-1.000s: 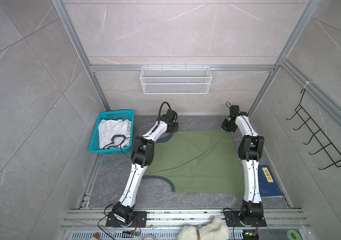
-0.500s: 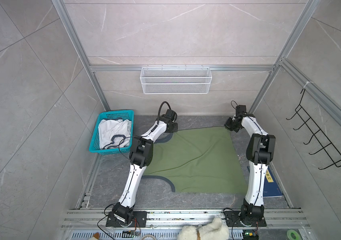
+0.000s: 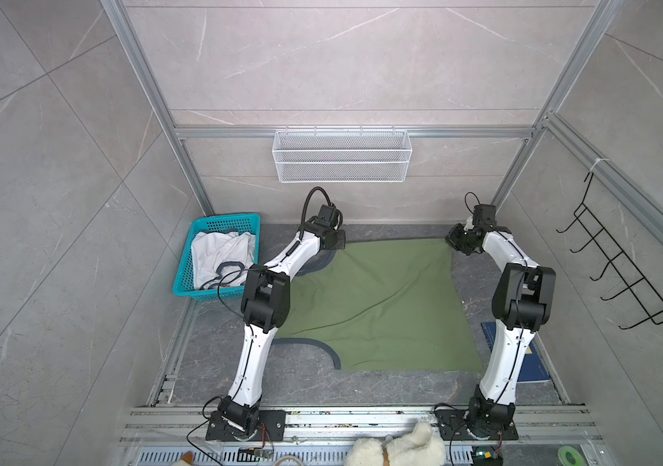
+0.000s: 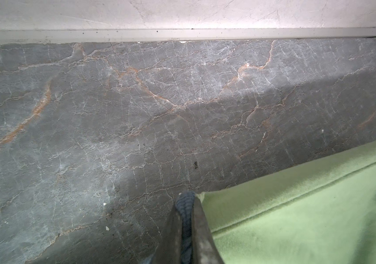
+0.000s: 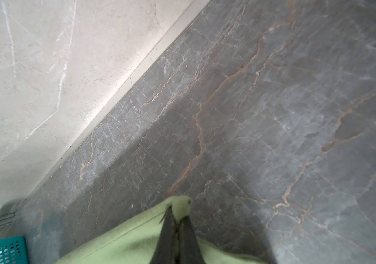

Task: Fold and stack tank tops
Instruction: Fold the tank top at the center of the table.

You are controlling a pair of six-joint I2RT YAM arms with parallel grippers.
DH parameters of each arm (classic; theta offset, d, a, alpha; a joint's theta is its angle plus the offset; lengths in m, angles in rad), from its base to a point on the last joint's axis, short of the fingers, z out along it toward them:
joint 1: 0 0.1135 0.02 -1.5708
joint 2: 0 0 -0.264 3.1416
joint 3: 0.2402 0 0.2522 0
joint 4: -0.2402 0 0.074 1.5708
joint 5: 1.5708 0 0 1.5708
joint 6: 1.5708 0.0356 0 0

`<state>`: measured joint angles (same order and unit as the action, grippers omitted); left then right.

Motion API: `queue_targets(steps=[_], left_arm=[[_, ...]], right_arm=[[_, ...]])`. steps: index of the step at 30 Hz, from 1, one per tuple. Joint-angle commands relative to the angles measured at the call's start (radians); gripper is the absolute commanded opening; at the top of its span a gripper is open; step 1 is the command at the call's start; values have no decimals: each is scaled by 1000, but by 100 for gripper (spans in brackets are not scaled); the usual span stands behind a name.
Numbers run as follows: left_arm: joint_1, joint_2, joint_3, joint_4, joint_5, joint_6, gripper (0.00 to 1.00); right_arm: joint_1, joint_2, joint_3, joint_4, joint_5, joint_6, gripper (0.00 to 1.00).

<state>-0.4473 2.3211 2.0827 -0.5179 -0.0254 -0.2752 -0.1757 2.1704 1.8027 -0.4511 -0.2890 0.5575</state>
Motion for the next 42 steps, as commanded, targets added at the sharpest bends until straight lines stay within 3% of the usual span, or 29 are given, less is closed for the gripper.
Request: queue_targets(steps=[1, 9, 21, 35, 42], left_arm=[[-5, -76, 0, 24, -41, 48, 0], [-29, -109, -42, 11, -72, 89, 0], [-105, -387, -487, 194, -118, -12, 0], [-189, -533, -782, 279, -166, -88, 0], [-222, -564, -879, 310, -187, -143, 0]], right_arm=[[-14, -82, -54, 65, -6, 21, 0], [-25, -175, -198, 135, -27, 45, 0], [-42, -370, -490, 200, -22, 68, 0], [-74, -616, -872, 294, 9, 123, 0], [-80, -658, -989, 316, 42, 122, 0]])
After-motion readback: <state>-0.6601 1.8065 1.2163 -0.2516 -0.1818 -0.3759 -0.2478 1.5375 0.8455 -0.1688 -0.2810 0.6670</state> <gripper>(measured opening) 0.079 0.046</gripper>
